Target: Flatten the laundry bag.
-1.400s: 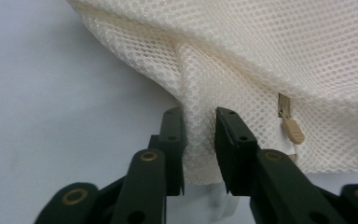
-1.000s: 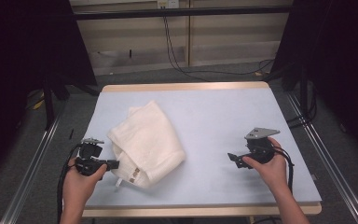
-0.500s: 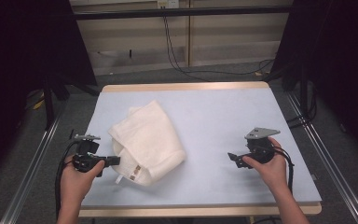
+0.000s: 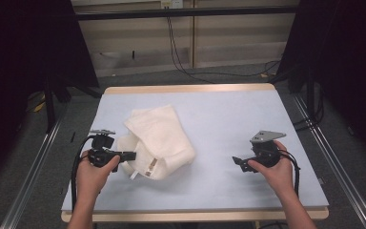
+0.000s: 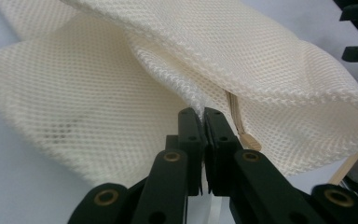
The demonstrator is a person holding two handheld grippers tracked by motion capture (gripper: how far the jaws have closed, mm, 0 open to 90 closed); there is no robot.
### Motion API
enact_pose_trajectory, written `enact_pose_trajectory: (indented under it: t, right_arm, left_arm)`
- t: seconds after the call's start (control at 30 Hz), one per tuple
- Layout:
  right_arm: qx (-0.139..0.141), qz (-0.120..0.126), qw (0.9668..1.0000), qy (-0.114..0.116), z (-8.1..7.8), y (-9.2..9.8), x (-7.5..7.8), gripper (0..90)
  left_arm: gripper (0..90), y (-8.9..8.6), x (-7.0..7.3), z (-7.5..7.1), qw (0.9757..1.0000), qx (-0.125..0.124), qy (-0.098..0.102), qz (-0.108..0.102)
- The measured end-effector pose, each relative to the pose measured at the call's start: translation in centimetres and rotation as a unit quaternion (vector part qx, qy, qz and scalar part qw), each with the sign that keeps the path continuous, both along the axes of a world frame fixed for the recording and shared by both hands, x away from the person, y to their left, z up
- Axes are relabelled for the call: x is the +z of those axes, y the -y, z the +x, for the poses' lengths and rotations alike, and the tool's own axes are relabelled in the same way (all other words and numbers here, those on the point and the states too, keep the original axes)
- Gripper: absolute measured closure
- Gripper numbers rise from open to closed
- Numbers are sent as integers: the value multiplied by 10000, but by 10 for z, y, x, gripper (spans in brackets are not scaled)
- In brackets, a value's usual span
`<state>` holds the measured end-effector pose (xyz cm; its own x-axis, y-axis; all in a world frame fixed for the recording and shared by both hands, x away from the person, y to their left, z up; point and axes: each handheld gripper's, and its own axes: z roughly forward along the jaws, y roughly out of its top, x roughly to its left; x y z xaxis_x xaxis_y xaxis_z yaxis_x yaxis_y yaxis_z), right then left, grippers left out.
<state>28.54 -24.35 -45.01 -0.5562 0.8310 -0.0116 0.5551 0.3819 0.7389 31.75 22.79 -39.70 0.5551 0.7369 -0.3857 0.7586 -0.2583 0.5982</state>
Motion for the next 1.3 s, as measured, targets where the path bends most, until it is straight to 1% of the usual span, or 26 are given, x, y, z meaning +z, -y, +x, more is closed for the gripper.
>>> enact_pose_trajectory:
  t: [0.03,0.07,0.1,0.17,0.23,0.37,0.4,0.47,0.5,0.53,0.57,0.67,0.7,0.73,0.77,0.83,0.87,0.9,0.97,1.0,1.07,1.1,1.23,1.3]
  right_arm:
    - [35,-13,10000,42,1,0,0,41]
    - [59,-9,10000,57,1,1,0,41]
    - [87,14,10000,44,1,1,-1,41]
    - [103,0,9999,25,1,0,-1,41]
    - [137,7,9999,37,1,0,-1,41]
    - [149,33,9999,31,0,1,0,41]
    - [121,46,9999,9,-1,1,0,41]
    - [140,62,9999,16,0,1,0,41]
    - [107,73,9999,28,-1,1,0,41]
    - [133,78,9999,39,0,1,1,41]
    - [172,89,9998,73,0,1,1,41]
    - [191,113,9997,50,0,0,1,41]
    - [244,130,9996,46,0,-1,1,41]
    - [264,121,9996,59,0,-1,1,41]
    - [264,121,9996,59,0,-1,1,41]
    - [331,155,9993,58,1,-4,1,41]
    - [332,162,9993,51,1,-5,2,41]
    - [393,169,9991,61,1,-6,2,41]
    - [376,161,9991,59,1,-7,2,41]
    - [469,178,9987,60,2,-9,1,39]
    - [521,173,9985,68,2,-10,1,38]
    - [608,180,9980,42,1,-13,1,36]
    - [745,174,9971,26,0,-18,1,33]
    - [799,175,9966,54,0,-21,0,32]
  left_arm:
    - [867,3,1,2,10000,-30,-8,-20]
    - [868,6,1,4,10000,-62,12,17]
    - [868,10,2,5,10000,-44,0,-11]
    - [867,16,3,8,9999,-94,42,58]
    - [868,22,2,11,10000,-87,23,12]
    - [868,31,0,15,9999,-162,38,-11]
    - [868,33,0,15,9998,-183,5,-35]
    - [868,39,-1,17,9998,-214,34,-35]
    - [868,42,-1,17,9997,-244,14,-29]
    - [867,44,-1,18,9997,-239,49,-37]
    - [867,47,0,18,9997,-252,41,-43]
    - [868,52,1,20,9996,-276,82,-42]
    - [867,57,1,21,9996,-276,76,-69]
    - [867,57,1,21,9996,-276,76,-69]
    - [867,59,1,21,9996,-272,117,-19]
    - [867,65,2,23,9995,-308,81,-51]
    - [867,67,2,23,9995,-305,103,-35]
    - [867,67,2,23,9995,-305,103,-35]
    - [867,72,1,24,9994,-315,105,-37]
    - [867,74,0,25,9993,-357,86,-11]
    - [867,77,-1,25,9995,-316,86,-33]
    - [867,79,-1,27,9994,-336,74,-38]
    - [867,84,-1,29,9992,-383,62,-75]
    - [866,90,-1,31,9990,-428,86,-105]
